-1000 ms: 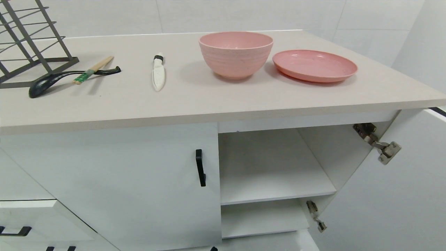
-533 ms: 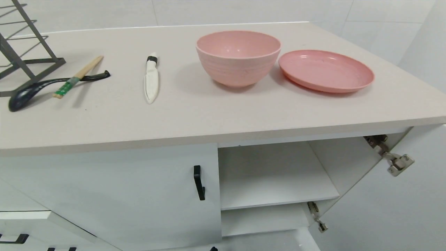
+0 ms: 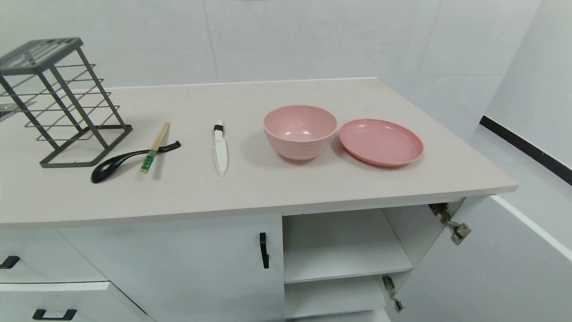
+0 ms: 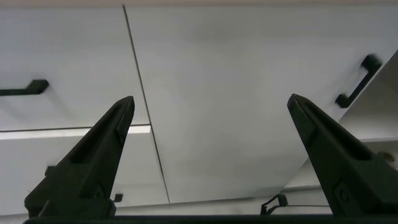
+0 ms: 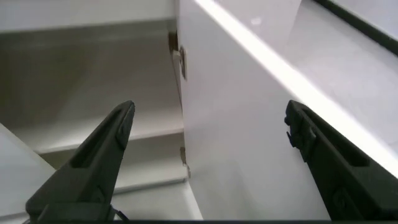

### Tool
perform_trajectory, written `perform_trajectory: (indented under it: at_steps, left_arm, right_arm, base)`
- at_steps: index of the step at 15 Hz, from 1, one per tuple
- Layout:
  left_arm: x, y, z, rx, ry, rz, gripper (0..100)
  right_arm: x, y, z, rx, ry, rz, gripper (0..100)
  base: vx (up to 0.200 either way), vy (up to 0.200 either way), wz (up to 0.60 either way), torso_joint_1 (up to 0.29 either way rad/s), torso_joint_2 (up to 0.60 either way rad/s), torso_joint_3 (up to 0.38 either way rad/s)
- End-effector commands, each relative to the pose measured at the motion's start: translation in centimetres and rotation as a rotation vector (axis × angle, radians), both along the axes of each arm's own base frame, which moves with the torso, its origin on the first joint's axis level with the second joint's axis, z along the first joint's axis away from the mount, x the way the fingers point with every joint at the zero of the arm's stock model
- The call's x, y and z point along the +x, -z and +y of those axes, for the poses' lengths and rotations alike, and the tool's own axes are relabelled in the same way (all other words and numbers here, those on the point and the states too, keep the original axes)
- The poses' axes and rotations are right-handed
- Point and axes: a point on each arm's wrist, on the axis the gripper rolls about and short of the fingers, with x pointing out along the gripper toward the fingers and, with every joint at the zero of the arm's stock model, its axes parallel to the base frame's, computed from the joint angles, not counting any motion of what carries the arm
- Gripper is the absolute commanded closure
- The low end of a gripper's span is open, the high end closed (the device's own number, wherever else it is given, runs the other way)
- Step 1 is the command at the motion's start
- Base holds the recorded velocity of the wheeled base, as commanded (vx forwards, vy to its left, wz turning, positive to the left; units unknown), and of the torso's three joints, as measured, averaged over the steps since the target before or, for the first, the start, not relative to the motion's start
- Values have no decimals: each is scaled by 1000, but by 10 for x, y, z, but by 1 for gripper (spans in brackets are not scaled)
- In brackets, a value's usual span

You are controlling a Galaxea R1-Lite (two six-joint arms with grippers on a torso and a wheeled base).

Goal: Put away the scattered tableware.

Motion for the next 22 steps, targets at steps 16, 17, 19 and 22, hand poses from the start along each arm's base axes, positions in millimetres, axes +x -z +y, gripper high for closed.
perform_trajectory:
  at_steps: [16, 17, 19, 22]
  left_arm:
    - [0, 0, 0, 0, -2, 1, 0]
    - [0, 0, 0, 1, -2, 1, 0]
    - [0, 0, 0, 1, -2, 3, 0]
    - [0, 0, 0, 4, -2, 3, 0]
  right_arm:
    - [0, 0, 0, 0, -2, 2, 0]
    - [0, 0, 0, 0, -2, 2, 0]
    - [0, 0, 0, 0, -2, 2, 0]
    - [0, 0, 0, -3, -2, 3, 0]
  base:
    - [0, 38, 0, 270, -482, -228]
    - [0, 0, 0, 66, -95, -61]
    - [0, 0, 0, 0, 0, 0]
    - [67, 0, 0, 1, -2, 1]
